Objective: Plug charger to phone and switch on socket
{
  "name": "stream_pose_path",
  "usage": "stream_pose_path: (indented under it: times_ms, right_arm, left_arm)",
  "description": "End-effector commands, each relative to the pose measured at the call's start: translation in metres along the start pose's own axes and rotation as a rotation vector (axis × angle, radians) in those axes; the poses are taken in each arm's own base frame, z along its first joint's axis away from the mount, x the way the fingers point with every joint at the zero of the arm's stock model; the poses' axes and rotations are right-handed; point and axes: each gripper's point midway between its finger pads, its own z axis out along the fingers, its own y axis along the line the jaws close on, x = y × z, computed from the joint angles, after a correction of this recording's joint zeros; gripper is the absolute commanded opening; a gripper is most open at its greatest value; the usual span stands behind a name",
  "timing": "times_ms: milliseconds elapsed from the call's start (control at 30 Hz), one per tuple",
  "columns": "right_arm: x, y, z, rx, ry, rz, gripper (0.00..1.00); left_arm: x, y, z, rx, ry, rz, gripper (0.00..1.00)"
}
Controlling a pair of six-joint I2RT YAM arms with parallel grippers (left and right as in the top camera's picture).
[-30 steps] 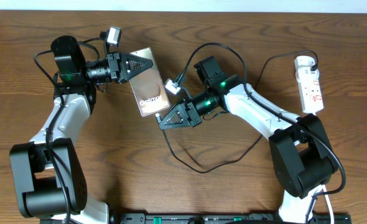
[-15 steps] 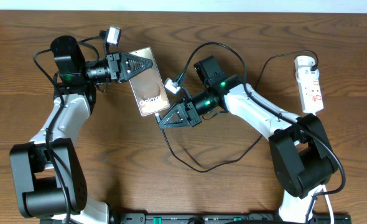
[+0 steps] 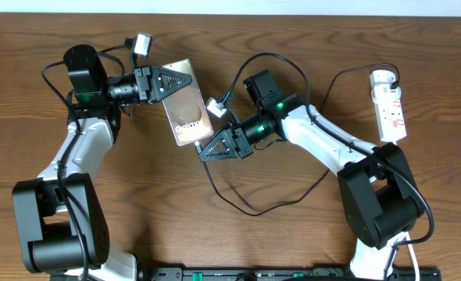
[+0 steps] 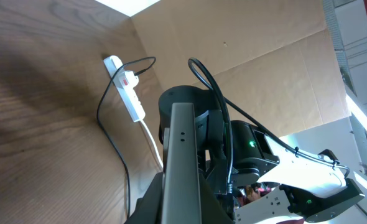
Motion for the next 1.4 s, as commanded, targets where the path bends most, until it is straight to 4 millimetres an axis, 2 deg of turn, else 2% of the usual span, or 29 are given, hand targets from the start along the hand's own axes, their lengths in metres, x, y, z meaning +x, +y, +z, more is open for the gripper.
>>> stream_pose_path:
  times_ms: [0,300,1367]
  right_arm:
    - [-0.0019,0.0080,0.0027,-0.040,0.000,-0.029,0.01]
    - [-0.0049,0.0081,-0.0041,-0.046,-0.017,-0.030,0.01]
    - [-0.0045,0.0042,-0.0052,-0.024,-0.017,-0.026,0.01]
  left_arm:
    - [0.0007,-0.0036,-0.0001,0.013,0.016,0.009,0.07]
    - [0.0006,-0.0036,-0.0001,0.013,0.016,0.009,0.07]
    - [0.0003,-0.0041,-0.0001,0.013,0.016,-0.008,0.07]
